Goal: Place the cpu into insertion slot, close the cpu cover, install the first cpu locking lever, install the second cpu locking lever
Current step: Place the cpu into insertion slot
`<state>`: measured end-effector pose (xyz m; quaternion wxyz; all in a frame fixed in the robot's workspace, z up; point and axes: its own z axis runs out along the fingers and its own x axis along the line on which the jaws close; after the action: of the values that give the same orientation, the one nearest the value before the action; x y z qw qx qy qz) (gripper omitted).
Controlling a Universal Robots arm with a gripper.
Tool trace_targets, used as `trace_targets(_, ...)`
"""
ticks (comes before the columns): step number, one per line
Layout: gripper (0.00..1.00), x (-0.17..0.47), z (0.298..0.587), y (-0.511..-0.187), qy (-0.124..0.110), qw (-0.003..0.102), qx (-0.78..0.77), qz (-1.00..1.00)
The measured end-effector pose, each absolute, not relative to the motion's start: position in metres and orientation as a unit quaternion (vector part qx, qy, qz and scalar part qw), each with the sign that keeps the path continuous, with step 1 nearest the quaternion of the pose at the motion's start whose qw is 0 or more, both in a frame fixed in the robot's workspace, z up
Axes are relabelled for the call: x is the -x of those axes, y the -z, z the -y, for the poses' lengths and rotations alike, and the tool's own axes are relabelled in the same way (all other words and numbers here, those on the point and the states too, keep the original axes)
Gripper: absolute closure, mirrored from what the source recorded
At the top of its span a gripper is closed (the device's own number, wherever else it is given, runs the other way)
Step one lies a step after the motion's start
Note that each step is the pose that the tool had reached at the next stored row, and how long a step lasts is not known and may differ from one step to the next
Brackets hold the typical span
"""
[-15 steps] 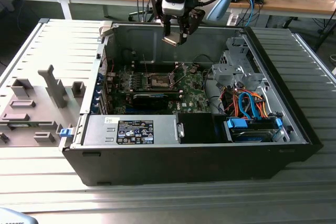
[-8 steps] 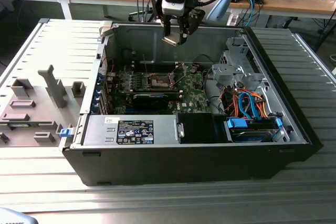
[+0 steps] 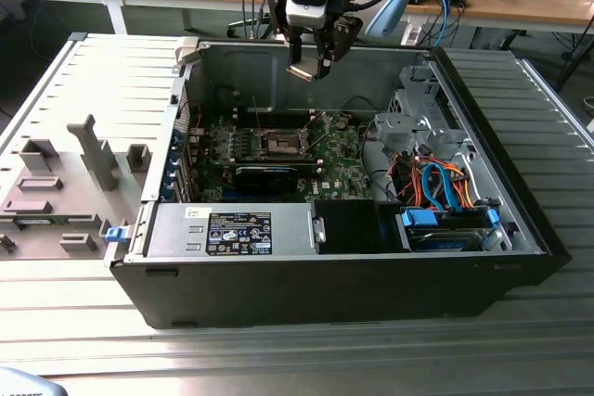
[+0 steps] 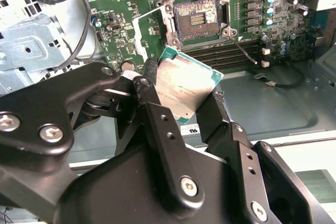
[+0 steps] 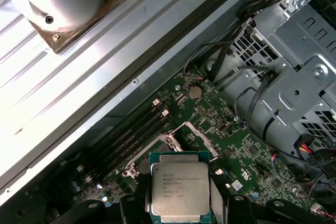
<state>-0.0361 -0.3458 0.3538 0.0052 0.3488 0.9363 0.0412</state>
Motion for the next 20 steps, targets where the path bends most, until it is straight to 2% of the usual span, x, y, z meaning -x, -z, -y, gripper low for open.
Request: trace_targets(20,0.46,0.0361,0.3458,-0.3536,-0.041,0.005,-0.355,-0.934)
